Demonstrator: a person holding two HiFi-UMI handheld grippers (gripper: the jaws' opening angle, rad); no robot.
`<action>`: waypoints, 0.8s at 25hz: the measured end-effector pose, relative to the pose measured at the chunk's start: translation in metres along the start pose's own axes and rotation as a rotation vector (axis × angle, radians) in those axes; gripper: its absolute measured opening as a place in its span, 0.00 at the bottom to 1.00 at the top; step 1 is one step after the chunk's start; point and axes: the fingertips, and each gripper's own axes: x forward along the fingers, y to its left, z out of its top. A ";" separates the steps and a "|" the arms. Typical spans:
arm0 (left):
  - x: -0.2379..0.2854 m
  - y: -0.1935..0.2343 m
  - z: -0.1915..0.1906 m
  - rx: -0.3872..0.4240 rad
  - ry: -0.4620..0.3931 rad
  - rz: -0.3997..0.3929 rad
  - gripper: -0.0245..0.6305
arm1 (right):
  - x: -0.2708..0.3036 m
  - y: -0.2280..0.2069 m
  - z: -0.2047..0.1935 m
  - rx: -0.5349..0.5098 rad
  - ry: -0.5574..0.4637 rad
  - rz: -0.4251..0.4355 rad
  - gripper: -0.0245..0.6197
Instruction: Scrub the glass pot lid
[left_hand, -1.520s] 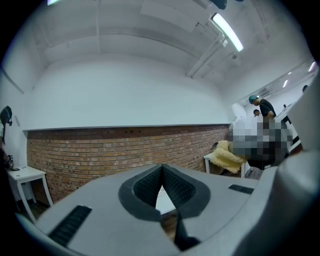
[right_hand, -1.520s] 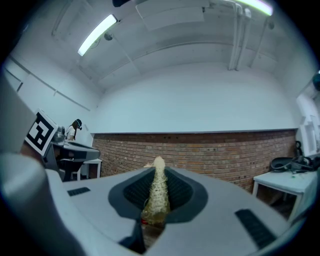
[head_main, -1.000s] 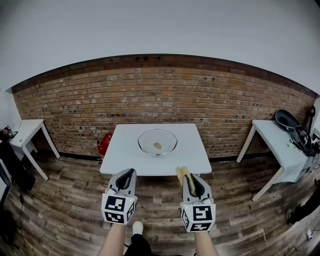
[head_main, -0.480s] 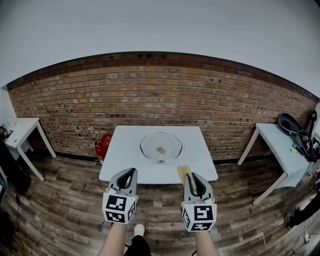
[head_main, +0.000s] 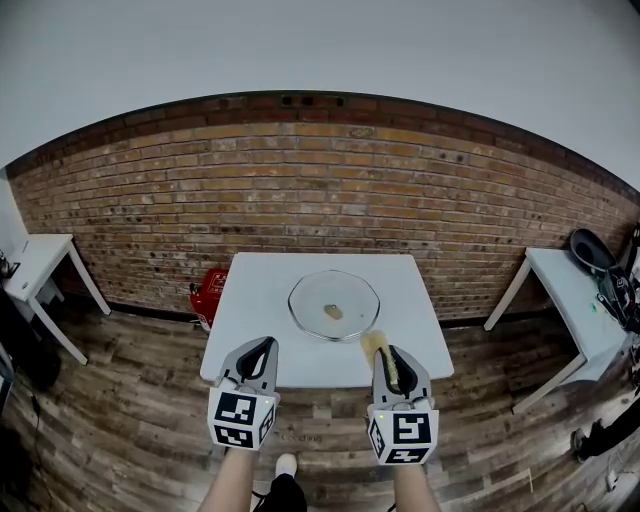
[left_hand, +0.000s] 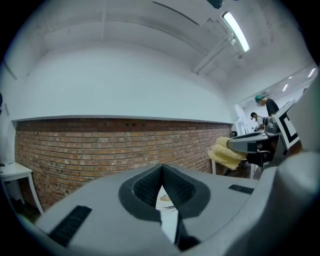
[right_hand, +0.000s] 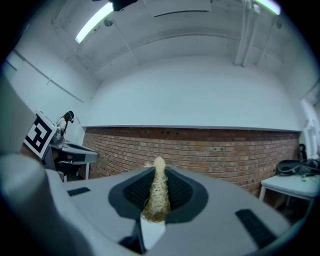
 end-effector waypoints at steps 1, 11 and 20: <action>0.007 0.007 -0.001 -0.002 0.003 -0.002 0.05 | 0.010 0.001 -0.001 0.002 0.001 -0.002 0.13; 0.095 0.073 -0.021 -0.027 0.040 -0.047 0.05 | 0.114 0.006 -0.008 -0.002 0.024 -0.049 0.13; 0.169 0.120 -0.031 -0.036 0.065 -0.111 0.05 | 0.189 0.000 -0.011 0.006 0.049 -0.120 0.13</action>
